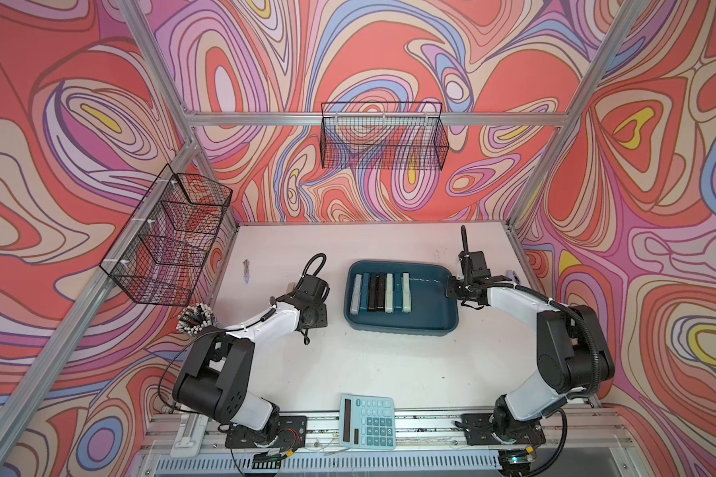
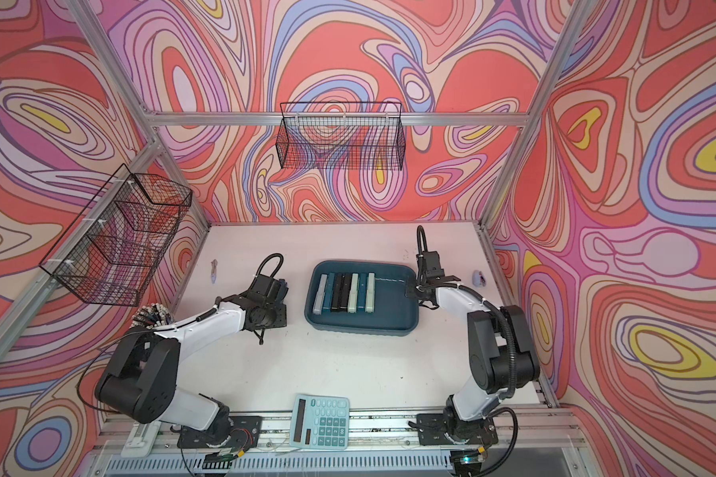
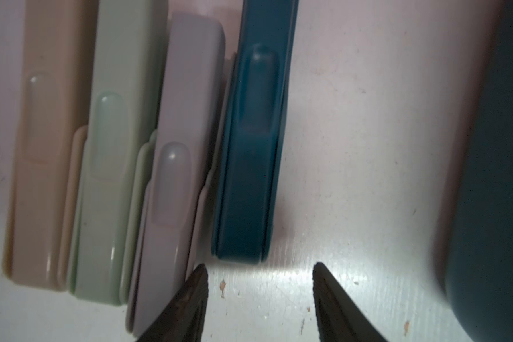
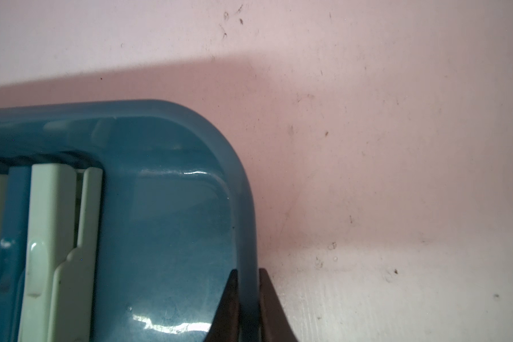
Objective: Put the pruning pliers into the storage box
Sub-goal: Pick up the pruning pliers from the center of the board.
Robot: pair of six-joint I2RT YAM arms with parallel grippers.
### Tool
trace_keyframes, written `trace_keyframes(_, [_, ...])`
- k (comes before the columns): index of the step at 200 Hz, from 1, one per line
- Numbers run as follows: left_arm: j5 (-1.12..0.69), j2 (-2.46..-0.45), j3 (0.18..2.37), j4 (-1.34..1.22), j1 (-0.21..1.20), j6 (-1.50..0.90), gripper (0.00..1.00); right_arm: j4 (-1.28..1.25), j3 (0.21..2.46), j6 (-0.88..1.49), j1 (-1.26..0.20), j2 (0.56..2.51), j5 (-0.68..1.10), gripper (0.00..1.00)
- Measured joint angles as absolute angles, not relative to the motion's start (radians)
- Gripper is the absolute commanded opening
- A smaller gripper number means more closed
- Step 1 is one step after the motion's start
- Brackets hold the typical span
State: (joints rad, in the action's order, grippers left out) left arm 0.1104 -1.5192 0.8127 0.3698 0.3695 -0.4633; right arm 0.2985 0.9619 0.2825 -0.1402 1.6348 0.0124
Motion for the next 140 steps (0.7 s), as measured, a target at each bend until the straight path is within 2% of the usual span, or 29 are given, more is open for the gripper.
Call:
trace_keyframes(37, [0.117,-1.578,0.874,0.378,0.369,-0.438,0.57,0.289,0.957,0.286,-0.139,1.635,0.017,0.11])
trace_keyframes(88, [0.133,-1.679,0.994,0.406,0.366,-0.393,0.49,0.275,0.952,0.292,-0.138,1.635,0.023,0.11])
trace_keyframes(108, [0.133,-1.726,1.042,0.418,0.366,-0.372,0.45,0.266,0.947,0.296,-0.138,1.634,0.028,0.11])
trace_keyframes(140, [0.133,-1.767,1.095,0.438,0.366,-0.340,0.31,0.246,0.933,0.305,-0.138,1.629,0.028,0.11])
